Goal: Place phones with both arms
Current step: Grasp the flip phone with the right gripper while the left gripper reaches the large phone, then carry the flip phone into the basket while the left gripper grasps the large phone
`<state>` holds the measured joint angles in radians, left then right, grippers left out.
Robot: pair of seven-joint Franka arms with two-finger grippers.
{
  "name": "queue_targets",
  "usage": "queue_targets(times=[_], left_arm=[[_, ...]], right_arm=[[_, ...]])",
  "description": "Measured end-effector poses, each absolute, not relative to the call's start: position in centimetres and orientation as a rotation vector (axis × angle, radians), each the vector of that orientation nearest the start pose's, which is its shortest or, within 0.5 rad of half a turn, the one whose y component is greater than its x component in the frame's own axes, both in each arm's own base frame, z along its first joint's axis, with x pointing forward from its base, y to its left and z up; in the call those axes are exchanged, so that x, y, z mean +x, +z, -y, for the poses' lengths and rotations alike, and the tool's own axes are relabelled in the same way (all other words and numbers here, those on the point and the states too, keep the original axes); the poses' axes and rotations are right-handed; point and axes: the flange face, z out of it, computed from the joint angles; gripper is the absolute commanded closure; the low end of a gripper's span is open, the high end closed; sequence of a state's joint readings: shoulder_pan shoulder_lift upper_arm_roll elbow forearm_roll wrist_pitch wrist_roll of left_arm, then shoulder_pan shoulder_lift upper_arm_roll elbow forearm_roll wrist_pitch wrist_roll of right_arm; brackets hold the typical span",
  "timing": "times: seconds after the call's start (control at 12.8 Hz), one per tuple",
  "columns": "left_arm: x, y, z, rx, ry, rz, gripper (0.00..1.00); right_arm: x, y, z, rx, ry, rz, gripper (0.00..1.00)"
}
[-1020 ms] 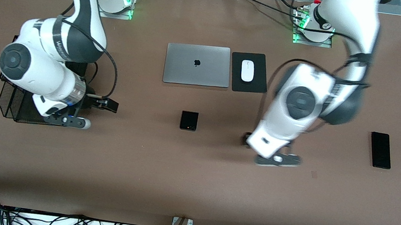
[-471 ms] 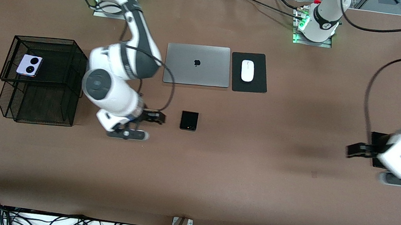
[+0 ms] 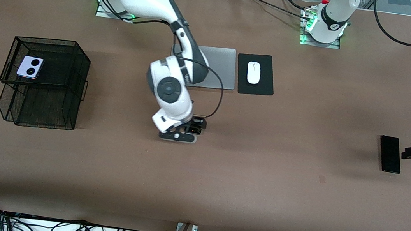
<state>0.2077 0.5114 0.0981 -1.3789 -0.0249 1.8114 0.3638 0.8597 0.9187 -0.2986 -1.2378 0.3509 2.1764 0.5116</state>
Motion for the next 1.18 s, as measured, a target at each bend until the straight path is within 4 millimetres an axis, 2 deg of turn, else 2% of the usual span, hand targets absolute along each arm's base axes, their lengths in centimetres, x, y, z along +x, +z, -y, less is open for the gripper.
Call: queue_targets(times=[0.16,0.39,0.55,0.71,0.94,1.02,1.1,1.18], left_arm=[[65.8,38.0,-22.5,-3.14,0.119,-0.083,0.0],[63.9,33.0,-26.2,-3.143,0.131,-0.002,0.0],[63.0,30.3,-27.8,-3.153,0.178,0.035,0.0],[62.3,28.5,-29.2,-3.157,0.202,0.071,0.0],[61.6,25.7,-30.0,-3.148,0.171,0.095,0.0],[61.1,24.5,-30.0,-3.144,0.16,0.1,0.0],[60.7,23.4,-29.9,-3.141,0.149,0.103,0.0],[60.1,22.2,-29.9,-3.139,0.144,0.106,0.0]], right_arm=[[58.6,20.1,-48.4,-3.084,-0.045,-0.012,0.0],[57.9,19.0,-49.1,-3.129,-0.08,0.044,0.0],[57.9,19.1,-49.2,-3.144,-0.101,0.04,0.0],[57.8,19.0,-49.3,-3.159,-0.108,0.03,0.0],[57.3,18.0,-49.3,-3.184,-0.105,0.047,0.0],[57.2,17.8,-49.3,-3.188,-0.1,0.045,0.17],[57.1,17.5,-49.2,-3.191,-0.097,0.044,0.52],[57.1,17.3,-49.1,-3.193,-0.095,0.043,0.68]])
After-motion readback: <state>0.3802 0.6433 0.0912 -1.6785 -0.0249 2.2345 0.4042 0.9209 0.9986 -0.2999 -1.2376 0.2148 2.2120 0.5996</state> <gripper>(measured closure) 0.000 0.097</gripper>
